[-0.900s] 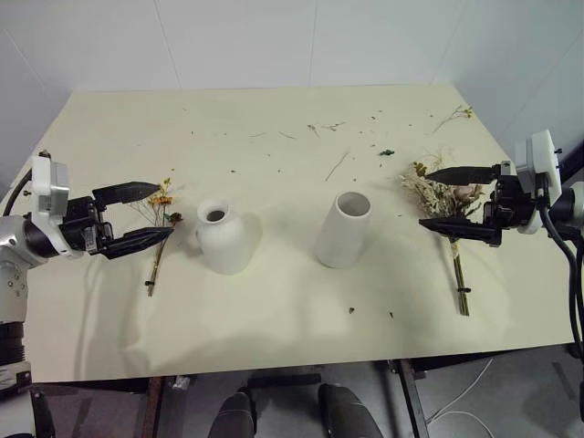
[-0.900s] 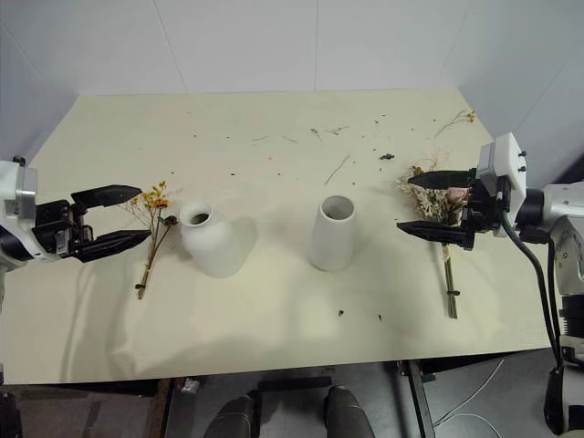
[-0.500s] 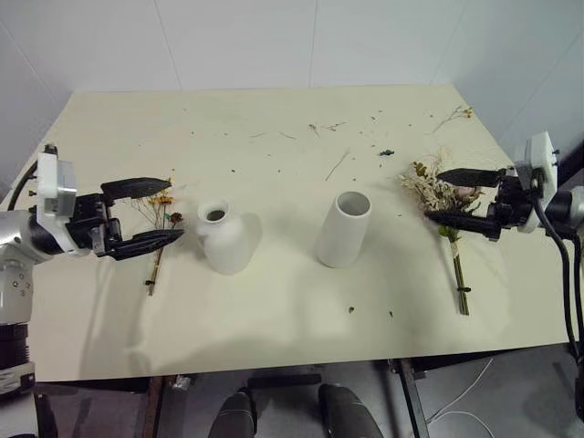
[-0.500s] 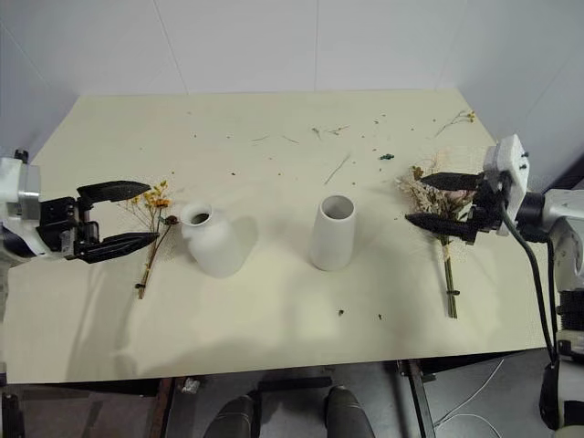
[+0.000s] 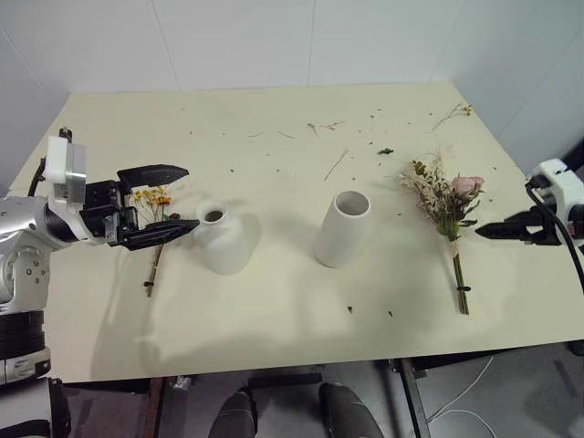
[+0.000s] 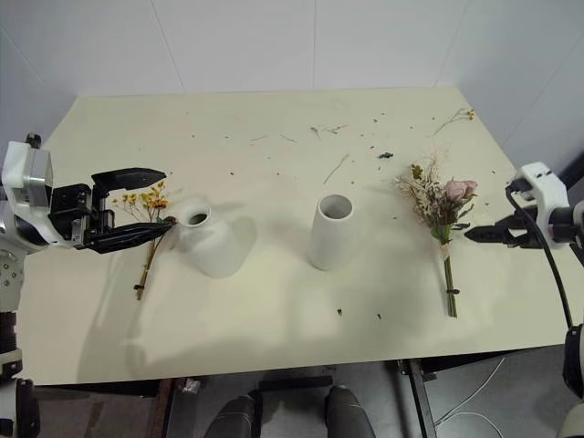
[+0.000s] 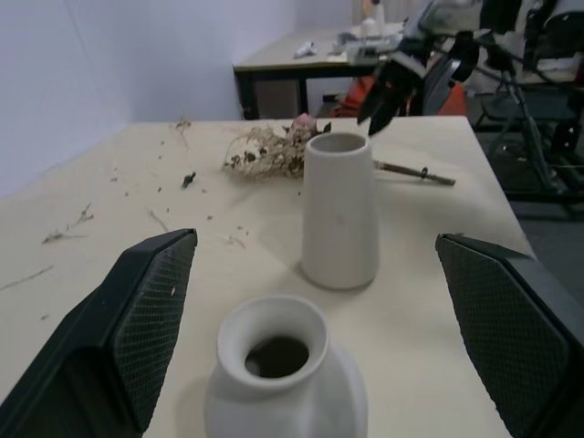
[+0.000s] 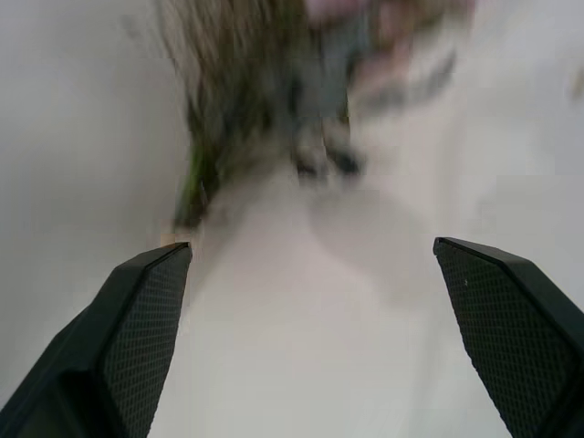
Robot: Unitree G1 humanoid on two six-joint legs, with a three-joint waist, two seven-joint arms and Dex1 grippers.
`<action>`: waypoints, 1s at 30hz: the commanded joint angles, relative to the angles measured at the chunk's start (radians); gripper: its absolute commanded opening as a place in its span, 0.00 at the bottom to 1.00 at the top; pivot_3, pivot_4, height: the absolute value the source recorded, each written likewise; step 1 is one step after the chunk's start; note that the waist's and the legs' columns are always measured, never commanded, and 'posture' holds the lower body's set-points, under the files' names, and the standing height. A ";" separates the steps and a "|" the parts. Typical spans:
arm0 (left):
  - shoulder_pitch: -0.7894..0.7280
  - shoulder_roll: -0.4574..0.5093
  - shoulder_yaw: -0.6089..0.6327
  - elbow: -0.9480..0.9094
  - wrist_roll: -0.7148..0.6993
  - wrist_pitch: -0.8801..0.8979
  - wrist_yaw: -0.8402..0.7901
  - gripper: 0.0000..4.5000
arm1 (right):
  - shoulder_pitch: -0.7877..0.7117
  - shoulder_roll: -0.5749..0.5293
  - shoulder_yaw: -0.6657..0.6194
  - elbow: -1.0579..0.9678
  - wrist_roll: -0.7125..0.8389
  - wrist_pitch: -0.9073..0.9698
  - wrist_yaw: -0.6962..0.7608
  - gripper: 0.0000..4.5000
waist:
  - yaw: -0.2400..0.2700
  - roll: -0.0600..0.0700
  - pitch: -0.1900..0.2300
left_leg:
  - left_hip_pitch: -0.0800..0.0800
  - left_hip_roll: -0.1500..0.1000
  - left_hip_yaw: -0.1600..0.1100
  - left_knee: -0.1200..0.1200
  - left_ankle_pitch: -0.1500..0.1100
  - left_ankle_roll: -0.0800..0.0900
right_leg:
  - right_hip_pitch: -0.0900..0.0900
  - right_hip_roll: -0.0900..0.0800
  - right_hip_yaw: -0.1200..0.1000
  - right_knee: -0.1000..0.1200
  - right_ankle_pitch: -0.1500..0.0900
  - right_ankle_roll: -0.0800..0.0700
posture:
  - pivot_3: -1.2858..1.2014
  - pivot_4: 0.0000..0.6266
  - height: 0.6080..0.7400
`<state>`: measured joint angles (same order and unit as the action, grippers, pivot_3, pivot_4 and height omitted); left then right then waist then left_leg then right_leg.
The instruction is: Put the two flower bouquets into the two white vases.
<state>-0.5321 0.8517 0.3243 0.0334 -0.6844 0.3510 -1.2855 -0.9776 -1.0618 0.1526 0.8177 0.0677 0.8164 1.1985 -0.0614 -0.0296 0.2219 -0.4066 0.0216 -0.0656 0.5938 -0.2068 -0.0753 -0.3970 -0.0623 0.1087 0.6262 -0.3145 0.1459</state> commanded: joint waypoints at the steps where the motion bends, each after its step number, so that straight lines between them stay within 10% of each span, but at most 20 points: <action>1: -0.011 -0.013 -0.002 -0.069 -0.036 0.012 0.008 1.00 | -0.076 0.038 0.032 0.057 -0.042 0.055 0.012 1.00 | -0.004 0.000 0.000 | 0.000 0.000 0.000 0.000 0.000 0.000 | 0.000 0.000 0.000 0.000 0.000 0.000 | 0.52 0.24 1.00; 11: 0.052 -0.018 0.035 -0.172 -0.063 0.060 0.080 1.00 | -0.156 0.158 0.109 0.198 -0.116 0.052 0.051 1.00 | -0.017 0.000 0.000 | 0.000 0.000 0.000 0.001 0.000 0.000 | 0.000 0.000 0.000 0.001 0.000 0.002 | 0.52 0.24 1.00; 25: 0.019 -0.011 0.032 -0.244 -0.086 0.120 0.172 1.00 | -0.213 0.218 0.016 0.317 -0.129 -0.096 -0.059 0.04 | -0.026 -0.002 -0.001 | 0.001 0.000 0.000 0.004 0.000 0.000 | 0.003 0.001 0.001 0.002 0.001 0.002 | 0.52 0.24 1.00; 30: -0.002 -0.020 0.018 -0.219 -0.076 0.110 0.172 1.00 | -0.219 0.191 -0.129 0.228 -0.026 -0.157 -0.068 0.00 | -0.024 -0.001 -0.001 | 0.001 0.000 0.000 0.003 0.000 0.000 | 0.003 0.001 0.001 0.002 0.001 0.003 | 0.52 0.24 1.00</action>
<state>-0.5093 0.8249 0.3333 -0.1808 -0.7487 0.4715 -1.1150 -1.1718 -0.8371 0.0849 1.1130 -0.0066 0.6899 1.1282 -0.0853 -0.0306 0.2212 -0.4056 0.0215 -0.0656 0.5968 -0.2071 -0.0756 -0.3944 -0.0618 0.1095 0.6277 -0.3137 0.1486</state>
